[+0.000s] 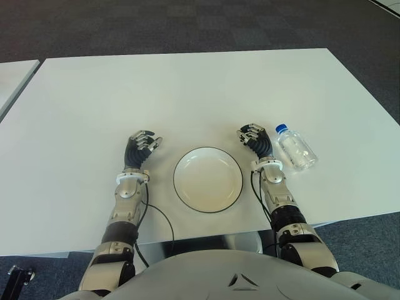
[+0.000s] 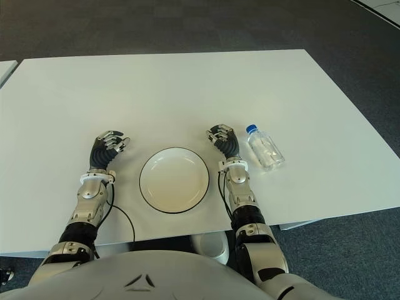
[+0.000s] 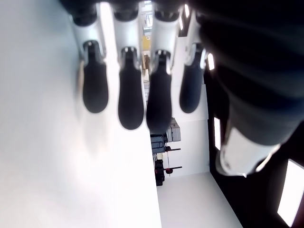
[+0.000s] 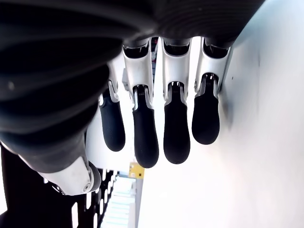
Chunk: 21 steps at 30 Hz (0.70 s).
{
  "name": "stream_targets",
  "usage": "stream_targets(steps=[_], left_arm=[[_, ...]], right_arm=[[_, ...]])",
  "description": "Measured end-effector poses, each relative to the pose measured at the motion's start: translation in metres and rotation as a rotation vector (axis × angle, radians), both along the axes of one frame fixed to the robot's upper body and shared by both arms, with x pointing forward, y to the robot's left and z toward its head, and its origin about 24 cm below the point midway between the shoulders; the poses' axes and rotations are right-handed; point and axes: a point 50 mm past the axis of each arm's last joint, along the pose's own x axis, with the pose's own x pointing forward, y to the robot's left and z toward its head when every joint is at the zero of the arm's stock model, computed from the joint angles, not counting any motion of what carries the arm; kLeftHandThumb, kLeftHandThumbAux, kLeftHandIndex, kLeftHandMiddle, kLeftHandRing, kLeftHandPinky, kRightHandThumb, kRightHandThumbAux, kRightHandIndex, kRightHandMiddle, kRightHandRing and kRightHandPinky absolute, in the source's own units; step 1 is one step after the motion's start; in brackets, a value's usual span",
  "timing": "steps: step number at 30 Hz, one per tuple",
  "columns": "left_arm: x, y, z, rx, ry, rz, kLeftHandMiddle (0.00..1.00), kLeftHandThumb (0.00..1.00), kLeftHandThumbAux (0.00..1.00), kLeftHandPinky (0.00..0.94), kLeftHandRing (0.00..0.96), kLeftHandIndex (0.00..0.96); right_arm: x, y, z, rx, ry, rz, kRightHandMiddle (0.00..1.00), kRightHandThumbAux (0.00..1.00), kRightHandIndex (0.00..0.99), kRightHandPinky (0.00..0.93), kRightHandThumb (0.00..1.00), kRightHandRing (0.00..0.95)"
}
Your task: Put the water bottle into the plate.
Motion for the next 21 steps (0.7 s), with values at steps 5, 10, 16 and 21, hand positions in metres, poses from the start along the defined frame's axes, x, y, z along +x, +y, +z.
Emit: stream_targets(steps=[5,10,16,21], left_arm=[[0.000,0.000,0.000,0.000,0.000,0.000,0.601,0.708,0.711,0.573,0.583,0.433],[0.000,0.000,0.000,0.000,0.001,0.000,0.604,0.709,0.711,0.578,0.588,0.433],[0.001,0.000,0.000,-0.001,0.000,0.001,0.607,0.709,0.711,0.579,0.591,0.433],[0.001,0.000,0.001,-0.001,0.000,0.000,0.606,0.709,0.711,0.575,0.589,0.433]], right_arm=[[0.000,0.000,0.001,-0.007,-0.006,-0.003,0.544,0.729,0.433,0.626,0.708,0.584],[-0.001,0.000,0.002,-0.034,-0.028,-0.015,0.566,0.728,0.434,0.621,0.708,0.597],[-0.002,0.002,0.008,-0.104,-0.122,-0.052,0.606,0.728,0.434,0.624,0.707,0.632],[-0.005,0.003,0.016,-0.222,-0.247,-0.113,0.668,0.727,0.434,0.695,0.706,0.687]])
